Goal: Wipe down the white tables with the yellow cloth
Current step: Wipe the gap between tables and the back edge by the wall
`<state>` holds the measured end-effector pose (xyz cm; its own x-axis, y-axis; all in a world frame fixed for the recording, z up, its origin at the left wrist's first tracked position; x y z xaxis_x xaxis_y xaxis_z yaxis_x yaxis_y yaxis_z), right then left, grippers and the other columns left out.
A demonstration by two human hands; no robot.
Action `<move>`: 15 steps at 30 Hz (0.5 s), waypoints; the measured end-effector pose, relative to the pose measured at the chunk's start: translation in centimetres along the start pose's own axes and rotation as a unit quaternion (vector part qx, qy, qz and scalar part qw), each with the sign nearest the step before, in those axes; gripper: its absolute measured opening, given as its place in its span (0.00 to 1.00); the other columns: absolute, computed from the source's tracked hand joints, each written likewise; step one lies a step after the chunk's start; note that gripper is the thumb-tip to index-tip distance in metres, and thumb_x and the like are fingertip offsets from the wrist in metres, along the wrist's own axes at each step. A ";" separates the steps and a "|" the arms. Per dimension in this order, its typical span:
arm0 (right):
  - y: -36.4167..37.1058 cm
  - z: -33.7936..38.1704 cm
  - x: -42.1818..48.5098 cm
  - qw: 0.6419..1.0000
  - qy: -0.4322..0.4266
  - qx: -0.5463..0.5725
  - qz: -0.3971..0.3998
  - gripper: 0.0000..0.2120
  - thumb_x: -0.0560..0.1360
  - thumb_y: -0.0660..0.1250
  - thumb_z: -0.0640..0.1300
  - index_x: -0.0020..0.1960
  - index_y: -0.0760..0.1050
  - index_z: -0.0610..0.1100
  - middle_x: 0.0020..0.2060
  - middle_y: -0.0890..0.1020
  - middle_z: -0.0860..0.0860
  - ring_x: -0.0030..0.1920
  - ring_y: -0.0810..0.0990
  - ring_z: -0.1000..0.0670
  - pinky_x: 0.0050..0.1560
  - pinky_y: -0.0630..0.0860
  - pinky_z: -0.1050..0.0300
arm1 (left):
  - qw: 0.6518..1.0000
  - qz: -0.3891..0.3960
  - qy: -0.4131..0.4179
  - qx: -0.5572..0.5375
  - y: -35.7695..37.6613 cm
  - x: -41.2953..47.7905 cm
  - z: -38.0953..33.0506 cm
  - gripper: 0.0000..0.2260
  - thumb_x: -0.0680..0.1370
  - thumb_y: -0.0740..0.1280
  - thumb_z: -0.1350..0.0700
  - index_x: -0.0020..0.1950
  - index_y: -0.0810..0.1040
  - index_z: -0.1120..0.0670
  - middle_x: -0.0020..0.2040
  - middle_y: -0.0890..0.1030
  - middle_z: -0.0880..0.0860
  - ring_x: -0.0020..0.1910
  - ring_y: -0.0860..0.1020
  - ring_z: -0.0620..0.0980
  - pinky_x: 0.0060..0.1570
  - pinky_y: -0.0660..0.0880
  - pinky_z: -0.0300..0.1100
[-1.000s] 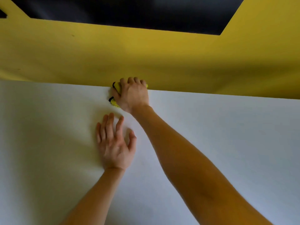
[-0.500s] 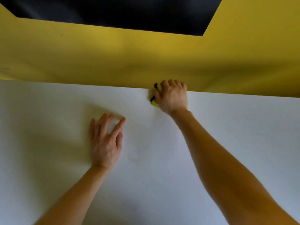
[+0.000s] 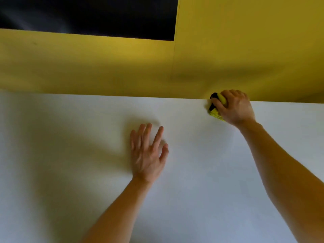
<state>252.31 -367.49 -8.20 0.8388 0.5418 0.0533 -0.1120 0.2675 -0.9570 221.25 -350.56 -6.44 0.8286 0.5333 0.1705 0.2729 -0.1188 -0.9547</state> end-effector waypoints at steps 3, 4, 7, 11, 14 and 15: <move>-0.2 -0.9 -0.6 0.997 0.061 -0.047 -0.030 0.24 0.81 0.60 0.62 0.45 0.80 0.42 0.42 0.83 0.39 0.47 0.81 0.33 0.55 0.75 0.41 | 1.000 0.006 -0.003 0.003 1.1 -0.7 -0.4 0.24 0.85 0.67 0.47 0.81 0.75 0.49 0.84 0.68 0.61 0.83 0.65 0.66 0.80 0.61 0.69; 0.8 1.3 -0.4 0.997 0.059 -0.044 -0.023 0.24 0.81 0.60 0.62 0.45 0.80 0.42 0.42 0.83 0.38 0.48 0.82 0.33 0.55 0.75 0.41 | 1.000 0.002 -0.003 0.008 1.2 -0.7 -0.3 0.24 0.84 0.67 0.46 0.81 0.75 0.49 0.83 0.68 0.62 0.83 0.65 0.66 0.80 0.60 0.69; 4.7 13.7 0.5 0.999 -0.040 -0.010 0.032 0.23 0.81 0.61 0.64 0.48 0.82 0.46 0.44 0.84 0.41 0.50 0.82 0.36 0.56 0.72 0.43 | 1.000 0.000 -0.004 0.017 1.3 -0.6 -0.3 0.24 0.84 0.67 0.47 0.80 0.76 0.49 0.83 0.69 0.62 0.83 0.66 0.65 0.81 0.60 0.68; 7.6 26.0 1.0 0.988 -0.117 0.027 0.095 0.22 0.83 0.59 0.65 0.59 0.81 0.49 0.52 0.84 0.45 0.58 0.81 0.39 0.60 0.70 0.44 | 0.999 0.006 -0.006 0.034 1.4 -0.6 -0.3 0.23 0.84 0.66 0.47 0.78 0.78 0.51 0.83 0.69 0.61 0.84 0.65 0.63 0.81 0.61 0.68; 7.4 22.2 1.6 0.985 -0.135 0.043 0.102 0.23 0.84 0.60 0.65 0.58 0.81 0.48 0.52 0.84 0.45 0.58 0.81 0.39 0.57 0.71 0.46 | 0.999 0.011 -0.010 0.041 1.4 -0.4 -0.3 0.24 0.84 0.65 0.46 0.80 0.76 0.48 0.83 0.69 0.60 0.84 0.65 0.62 0.81 0.61 0.67; 6.6 19.0 1.5 0.987 -0.121 0.059 0.083 0.22 0.83 0.61 0.65 0.54 0.81 0.48 0.49 0.84 0.44 0.56 0.81 0.38 0.55 0.71 0.46 | 0.999 0.014 -0.012 0.042 1.3 -0.5 -0.2 0.24 0.84 0.65 0.46 0.81 0.75 0.47 0.83 0.68 0.60 0.84 0.65 0.62 0.81 0.61 0.67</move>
<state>242.74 -349.76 -9.02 0.6526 0.7574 -0.0217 -0.3109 0.2415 -0.9192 221.35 -351.18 -7.75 0.8232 0.5506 0.1385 0.2067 -0.0634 -0.9763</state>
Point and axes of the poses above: each hand's wrist, its own x-axis towards the middle knuckle, its own y-axis out of the palm, z = x × y, the point moved 8 cm from there along x, towards the middle knuckle
